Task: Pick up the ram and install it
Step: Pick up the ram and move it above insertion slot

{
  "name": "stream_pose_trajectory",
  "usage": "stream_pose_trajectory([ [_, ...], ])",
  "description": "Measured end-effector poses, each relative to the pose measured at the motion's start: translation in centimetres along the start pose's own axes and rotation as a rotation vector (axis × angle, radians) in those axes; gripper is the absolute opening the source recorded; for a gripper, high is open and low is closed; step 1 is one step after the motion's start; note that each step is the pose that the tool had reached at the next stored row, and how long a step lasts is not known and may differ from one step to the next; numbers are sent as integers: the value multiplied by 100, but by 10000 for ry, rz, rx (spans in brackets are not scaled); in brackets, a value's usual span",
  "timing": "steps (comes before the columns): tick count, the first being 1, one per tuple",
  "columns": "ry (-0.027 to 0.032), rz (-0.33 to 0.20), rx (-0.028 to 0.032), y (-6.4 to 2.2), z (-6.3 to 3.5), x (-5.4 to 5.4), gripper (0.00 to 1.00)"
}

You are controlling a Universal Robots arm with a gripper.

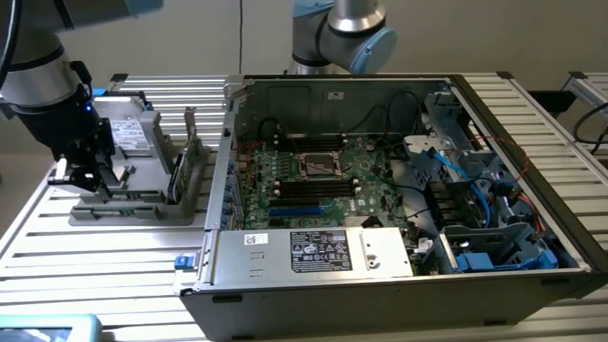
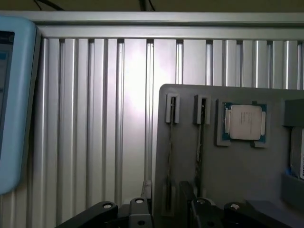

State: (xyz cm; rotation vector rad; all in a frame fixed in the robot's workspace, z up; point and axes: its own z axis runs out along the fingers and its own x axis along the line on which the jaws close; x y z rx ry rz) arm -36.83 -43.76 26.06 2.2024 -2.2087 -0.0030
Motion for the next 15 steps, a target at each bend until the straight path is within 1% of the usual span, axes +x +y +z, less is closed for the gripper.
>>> stream_pose_trajectory([
  [7, 0, 0, -2, -5, 128, 1, 36],
  [12, 0, -1, -19, -24, 219, 1, 36],
  [14, 0, -2, -43, -35, 254, 0, 36],
  [15, 0, -2, -68, -39, 269, -2, 36],
])
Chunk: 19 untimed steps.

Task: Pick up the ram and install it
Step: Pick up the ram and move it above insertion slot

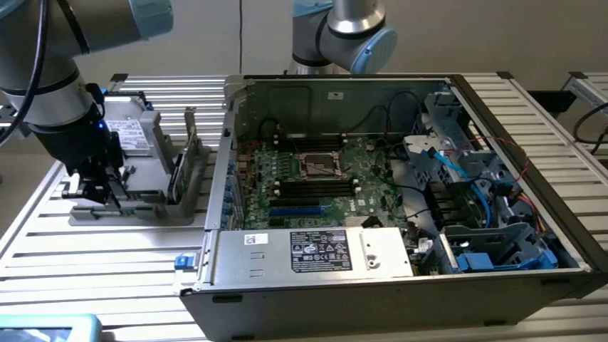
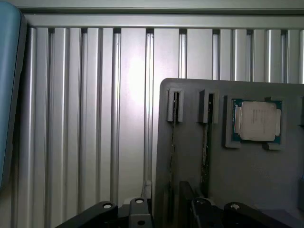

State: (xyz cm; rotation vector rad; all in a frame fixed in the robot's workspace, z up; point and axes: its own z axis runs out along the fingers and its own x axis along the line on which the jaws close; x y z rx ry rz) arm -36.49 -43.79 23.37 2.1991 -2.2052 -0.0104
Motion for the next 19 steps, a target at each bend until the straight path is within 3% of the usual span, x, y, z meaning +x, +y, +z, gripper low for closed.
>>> stream_pose_trajectory([
  [6, 0, 0, -21, 0, 105, -54, 36],
  [19, 1, -1, -22, 8, 288, -57, 36],
])
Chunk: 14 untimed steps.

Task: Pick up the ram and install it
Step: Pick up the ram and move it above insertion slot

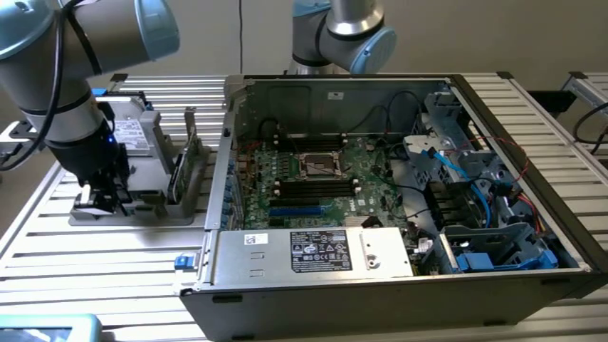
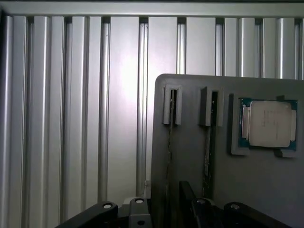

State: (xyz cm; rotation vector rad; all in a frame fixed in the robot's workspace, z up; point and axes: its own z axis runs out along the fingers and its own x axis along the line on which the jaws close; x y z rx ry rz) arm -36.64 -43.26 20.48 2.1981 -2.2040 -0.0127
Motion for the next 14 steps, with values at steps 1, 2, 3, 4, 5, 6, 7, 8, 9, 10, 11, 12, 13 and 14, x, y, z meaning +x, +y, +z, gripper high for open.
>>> stream_pose_trajectory([
  [1, 1, 0, -1, 1, 5, 0, 36],
  [2, 1, 0, -1, 2, 11, 0, 36],
  [3, 0, 0, 0, 4, 15, -1, 36],
  [4, -1, 1, 1, 9, 20, -3, 36],
  [5, -1, 1, 1, 15, 24, -5, 36],
  [6, -2, 0, 1, 19, 29, -7, 36],
  [7, -1, 1, 0, 22, 33, -12, 36],
  [8, 1, 1, -1, 23, 37, -16, 36],
  [9, 0, 0, 0, 22, 43, -20, 36],
  [10, 0, 0, 0, 22, 49, -25, 36],
  [11, -1, 0, 1, 22, 56, -30, 36],
  [12, -2, 0, 2, 23, 64, -35, 36],
  [13, -2, 0, 2, 23, 71, -39, 36],
  [14, -1, 0, 1, 23, 77, -40, 36],
])
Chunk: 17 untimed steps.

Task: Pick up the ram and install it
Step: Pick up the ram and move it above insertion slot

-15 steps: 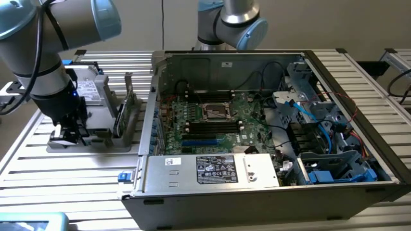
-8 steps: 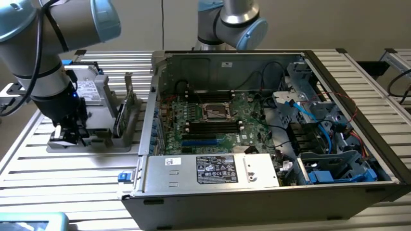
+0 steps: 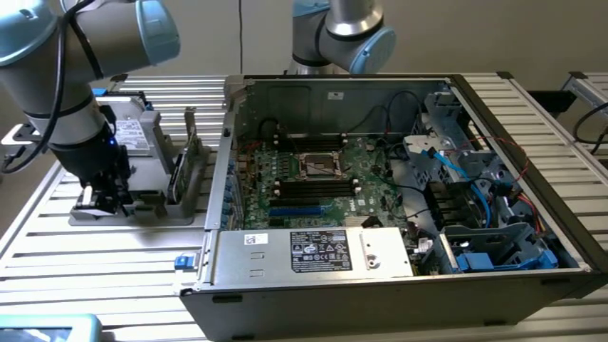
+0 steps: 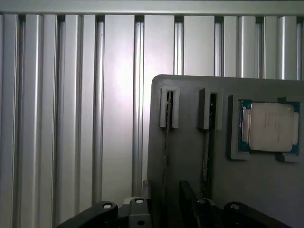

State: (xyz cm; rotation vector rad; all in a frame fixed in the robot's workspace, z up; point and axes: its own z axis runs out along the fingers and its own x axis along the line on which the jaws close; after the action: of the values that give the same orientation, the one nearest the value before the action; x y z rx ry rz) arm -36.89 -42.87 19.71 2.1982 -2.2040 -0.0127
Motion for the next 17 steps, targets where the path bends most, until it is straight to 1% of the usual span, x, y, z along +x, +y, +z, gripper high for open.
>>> stream_pose_trajectory([
  [3, 2, 0, -2, 3, 8, -1, 35],
  [4, 2, 0, -3, 5, 8, -2, 28],
  [5, 1, 0, -2, 9, 4, -2, 28],
  [6, 0, 1, 0, 12, -6, -2, 16],
  [7, 0, 0, 1, 16, -24, -1, 16],
  [8, -1, 0, 1, 19, -61, -1, 13],
  [17, 1, -23, 0, 39, -472, 5, 13],
])
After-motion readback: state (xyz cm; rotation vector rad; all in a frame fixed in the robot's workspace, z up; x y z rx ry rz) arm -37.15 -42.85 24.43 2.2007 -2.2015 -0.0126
